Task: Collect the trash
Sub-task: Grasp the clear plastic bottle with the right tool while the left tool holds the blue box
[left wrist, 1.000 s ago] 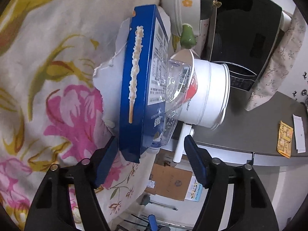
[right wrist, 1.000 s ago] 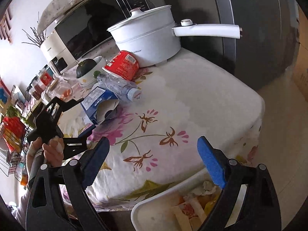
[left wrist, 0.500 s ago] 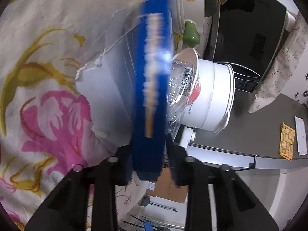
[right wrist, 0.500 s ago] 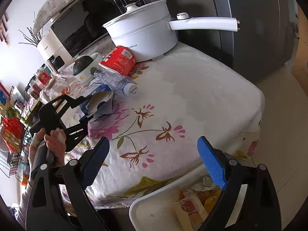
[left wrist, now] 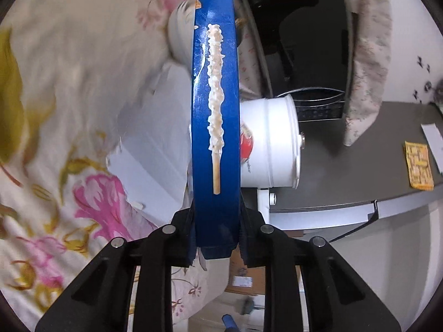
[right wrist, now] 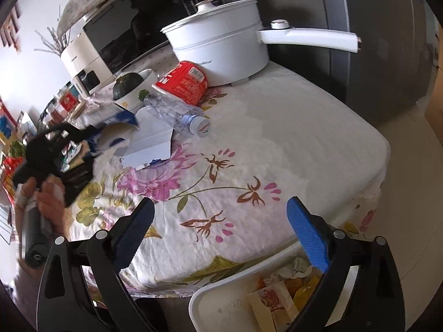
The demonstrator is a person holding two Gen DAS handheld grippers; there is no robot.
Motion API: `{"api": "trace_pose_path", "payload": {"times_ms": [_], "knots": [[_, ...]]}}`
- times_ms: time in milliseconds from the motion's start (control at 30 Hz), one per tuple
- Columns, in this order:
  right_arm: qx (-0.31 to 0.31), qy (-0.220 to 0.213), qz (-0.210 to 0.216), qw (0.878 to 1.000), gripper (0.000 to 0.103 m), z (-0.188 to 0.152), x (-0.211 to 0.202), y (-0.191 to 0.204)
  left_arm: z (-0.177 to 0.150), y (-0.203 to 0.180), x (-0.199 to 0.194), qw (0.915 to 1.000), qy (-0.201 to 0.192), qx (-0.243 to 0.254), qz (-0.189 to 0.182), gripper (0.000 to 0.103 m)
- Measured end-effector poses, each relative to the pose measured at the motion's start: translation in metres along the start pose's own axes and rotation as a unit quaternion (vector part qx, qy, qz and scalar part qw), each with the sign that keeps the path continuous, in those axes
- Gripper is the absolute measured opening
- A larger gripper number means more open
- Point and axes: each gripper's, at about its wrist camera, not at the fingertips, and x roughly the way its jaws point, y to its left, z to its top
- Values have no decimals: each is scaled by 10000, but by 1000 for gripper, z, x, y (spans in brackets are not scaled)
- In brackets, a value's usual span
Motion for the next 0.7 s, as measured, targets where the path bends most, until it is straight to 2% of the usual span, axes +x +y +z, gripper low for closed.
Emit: {"api": "trace_pose_path", "payload": {"times_ms": [200,333,500,700], "knots": [[-415,37,-225,9989,92,12,22,17,5,-33,-44,9963,-247,790,249,23],[-1160,-50,-643,9911,92,37,44,42,5,-53,-68,9890,-493,1349,349,23],[-1749,47,-765,9816,92,79,77,76,2,-68,-81,9857,-522,1593,183,23],[-2499,313,-1003,9626,92,101,131,115,-3,-79,-87,9819,-447,1838,76,23]]}}
